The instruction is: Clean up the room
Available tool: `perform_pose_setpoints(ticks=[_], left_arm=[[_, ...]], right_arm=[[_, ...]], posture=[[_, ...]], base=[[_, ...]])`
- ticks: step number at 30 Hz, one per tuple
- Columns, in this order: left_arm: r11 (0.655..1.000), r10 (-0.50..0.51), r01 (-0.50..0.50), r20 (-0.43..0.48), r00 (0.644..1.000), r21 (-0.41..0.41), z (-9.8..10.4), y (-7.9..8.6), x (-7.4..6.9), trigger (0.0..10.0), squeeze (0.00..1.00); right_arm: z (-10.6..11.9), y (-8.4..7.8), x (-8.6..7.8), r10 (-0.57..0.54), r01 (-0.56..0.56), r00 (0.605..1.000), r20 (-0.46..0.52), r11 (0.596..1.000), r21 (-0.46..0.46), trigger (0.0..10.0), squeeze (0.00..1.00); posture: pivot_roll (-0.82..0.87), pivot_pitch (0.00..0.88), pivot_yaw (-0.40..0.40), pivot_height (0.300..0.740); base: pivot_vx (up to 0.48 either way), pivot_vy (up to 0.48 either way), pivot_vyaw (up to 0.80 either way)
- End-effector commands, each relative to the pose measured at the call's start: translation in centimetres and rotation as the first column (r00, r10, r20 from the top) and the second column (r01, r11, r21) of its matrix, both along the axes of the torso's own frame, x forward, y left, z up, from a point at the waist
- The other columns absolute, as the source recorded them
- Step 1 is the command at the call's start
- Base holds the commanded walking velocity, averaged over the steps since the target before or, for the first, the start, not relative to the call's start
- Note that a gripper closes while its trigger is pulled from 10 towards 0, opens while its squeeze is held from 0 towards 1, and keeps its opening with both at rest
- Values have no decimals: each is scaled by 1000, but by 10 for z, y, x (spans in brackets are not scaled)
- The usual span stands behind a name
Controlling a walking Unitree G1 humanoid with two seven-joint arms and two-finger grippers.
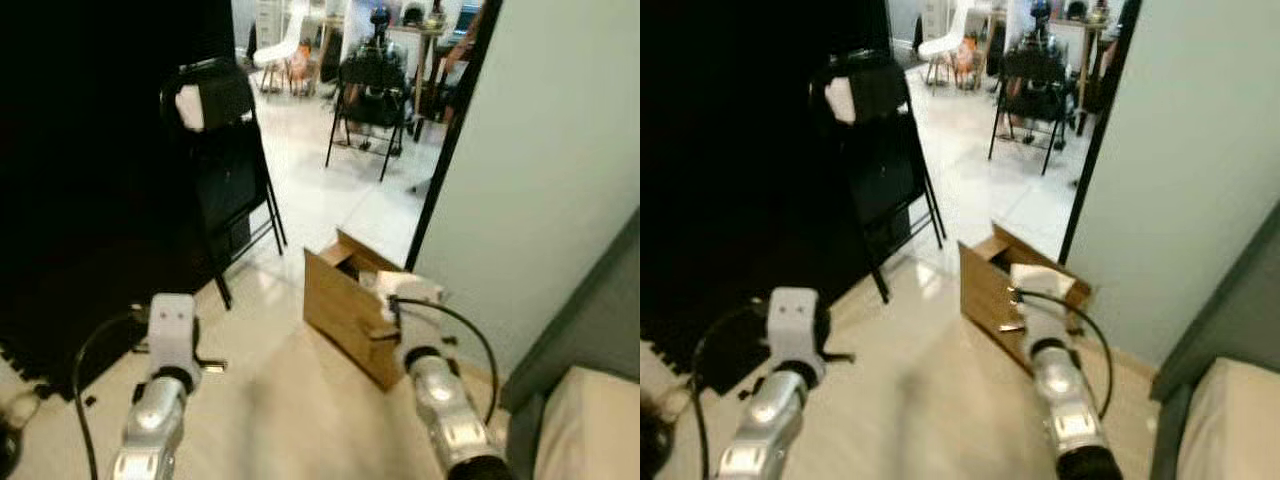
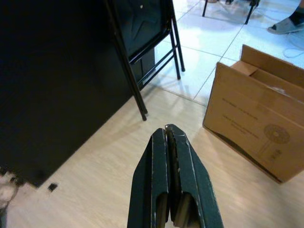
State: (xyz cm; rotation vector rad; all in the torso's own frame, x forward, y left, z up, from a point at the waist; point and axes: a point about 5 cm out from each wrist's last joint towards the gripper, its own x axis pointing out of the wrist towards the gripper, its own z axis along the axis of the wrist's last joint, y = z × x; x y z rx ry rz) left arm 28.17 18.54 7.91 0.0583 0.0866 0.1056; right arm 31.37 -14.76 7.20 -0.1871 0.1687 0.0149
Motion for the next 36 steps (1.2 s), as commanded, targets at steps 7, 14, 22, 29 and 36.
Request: perform_pose_setpoints(ticks=[7, 14, 22, 29, 36], left_arm=[[999, -33, 33, -3, 999, 22, 0, -4, 1, 10000, 0], [998, -47, 47, -3, 999, 33, -1, -4, 0, 10000, 0], [998, -55, 55, -2, 998, 38, -1, -5, 0, 10000, 0], [997, -60, 60, -1, 998, 40, -1, -5, 0, 10000, 0], [997, -64, 64, 0, 998, 40, -1, -5, -1, 10000, 0]], right_arm=[[-1, -11, -1, -47, 47, 999, -7, 999, 3, 10000, 0], [-2, -13, -2, -62, 62, 998, -12, 998, 17, 10000, 0], [-2, -12, -2, -64, 64, 998, -14, 998, 18, 10000, 0], [-3, -11, -3, -51, 51, 999, -17, 999, 10, 10000, 0], [-5, -9, -4, -42, 42, 999, -30, 999, 9, 10000, 0]], posture=[[-29, 26, -17, 740], [-27, 14, -17, 740], [-27, 10, -17, 740], [-24, 11, -17, 740], [-23, 15, -15, 740]], base=[[411, 0, 0], [412, 0, -545], [412, 0, -800], [412, 0, -480], [413, 0, 0]])
